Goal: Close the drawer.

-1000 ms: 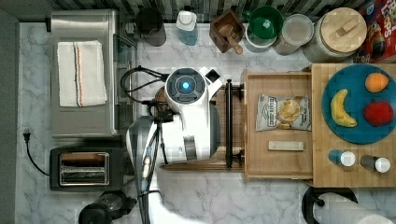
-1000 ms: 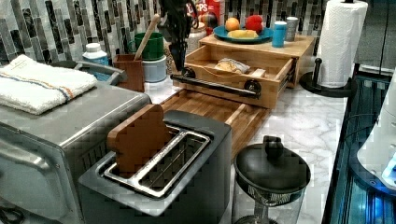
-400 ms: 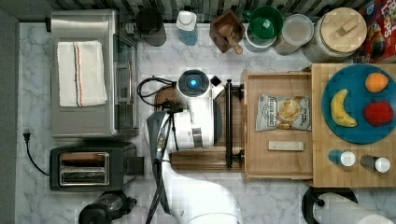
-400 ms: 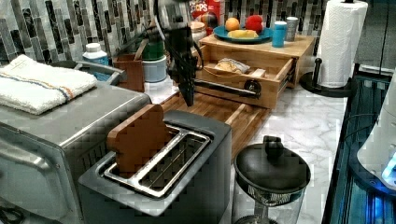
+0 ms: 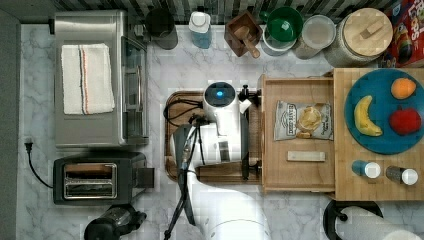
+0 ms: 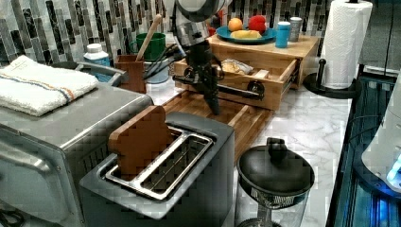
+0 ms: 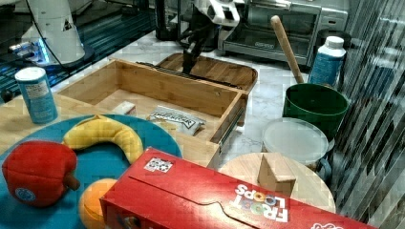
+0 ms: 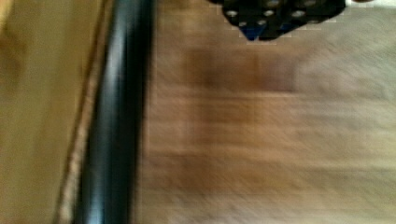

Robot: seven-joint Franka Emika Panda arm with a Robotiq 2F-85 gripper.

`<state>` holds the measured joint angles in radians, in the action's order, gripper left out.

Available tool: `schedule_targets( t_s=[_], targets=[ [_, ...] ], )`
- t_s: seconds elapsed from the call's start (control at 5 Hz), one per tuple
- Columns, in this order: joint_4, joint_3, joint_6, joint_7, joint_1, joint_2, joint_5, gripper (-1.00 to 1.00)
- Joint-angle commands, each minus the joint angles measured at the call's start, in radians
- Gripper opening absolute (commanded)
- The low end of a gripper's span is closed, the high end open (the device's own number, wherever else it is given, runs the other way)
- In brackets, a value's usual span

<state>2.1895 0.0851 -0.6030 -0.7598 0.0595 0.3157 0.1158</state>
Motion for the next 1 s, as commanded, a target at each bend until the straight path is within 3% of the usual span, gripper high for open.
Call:
schedule_targets(
  t_s=[0.2,1.0],
  targets=[
    [-0.109,-0.037,-0.091,-0.185,0.086,-0.048,0.005,-1.0],
    [-0.148,-0.12,-0.081,-0.318,0.239,-0.076,0.01,-1.0]
  ],
)
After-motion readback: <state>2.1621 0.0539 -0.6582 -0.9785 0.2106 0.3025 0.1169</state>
